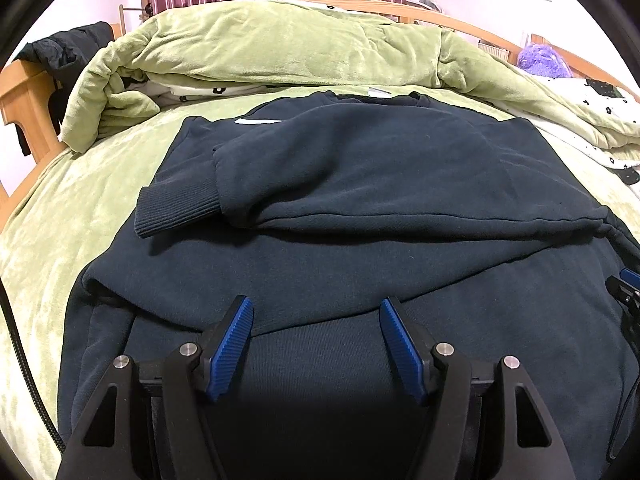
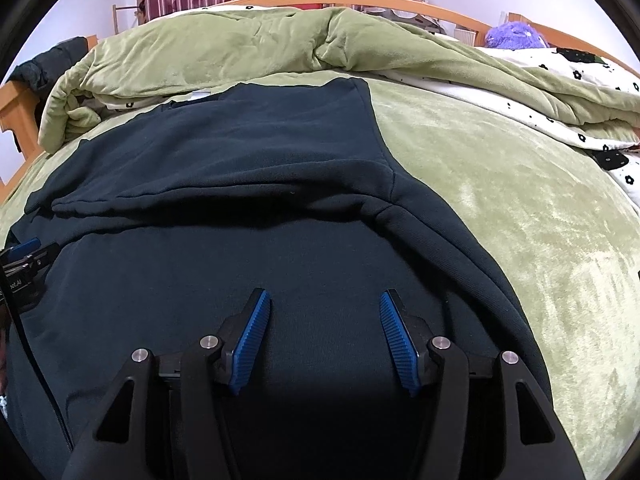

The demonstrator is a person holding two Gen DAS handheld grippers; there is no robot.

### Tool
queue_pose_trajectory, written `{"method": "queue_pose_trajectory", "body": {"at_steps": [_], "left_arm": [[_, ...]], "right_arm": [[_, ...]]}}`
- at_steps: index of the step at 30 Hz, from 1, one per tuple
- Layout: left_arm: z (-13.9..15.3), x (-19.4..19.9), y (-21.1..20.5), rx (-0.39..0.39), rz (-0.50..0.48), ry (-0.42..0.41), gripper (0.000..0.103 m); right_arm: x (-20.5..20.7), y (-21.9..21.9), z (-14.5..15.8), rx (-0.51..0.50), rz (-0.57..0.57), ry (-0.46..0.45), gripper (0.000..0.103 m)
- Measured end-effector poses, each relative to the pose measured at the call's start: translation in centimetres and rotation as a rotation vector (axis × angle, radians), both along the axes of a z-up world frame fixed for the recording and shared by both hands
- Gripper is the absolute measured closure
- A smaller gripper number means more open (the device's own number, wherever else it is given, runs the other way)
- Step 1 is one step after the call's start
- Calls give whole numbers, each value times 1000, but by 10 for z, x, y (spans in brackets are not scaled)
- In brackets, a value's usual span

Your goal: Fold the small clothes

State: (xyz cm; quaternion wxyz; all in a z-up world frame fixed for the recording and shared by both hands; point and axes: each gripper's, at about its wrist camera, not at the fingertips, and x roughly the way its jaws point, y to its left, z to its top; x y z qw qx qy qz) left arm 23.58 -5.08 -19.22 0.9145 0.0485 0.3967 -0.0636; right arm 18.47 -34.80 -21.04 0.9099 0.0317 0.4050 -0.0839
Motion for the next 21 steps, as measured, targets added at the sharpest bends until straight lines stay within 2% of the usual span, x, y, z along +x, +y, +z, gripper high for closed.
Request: {"method": "queue_pose_trajectory", "body": {"at_steps": [11,17,21], "left_arm": [[9,-6,6,-41,8,-33,38],[33,-12,33,-122,50,-70,38],[49,-1,49,-113,96,-98,38]], "right_arm": [[-6,-3,9,35,9,-30,46],[-7,0,42,10,45,-99,46],[8,-4,65,20,62,-138,46]]}}
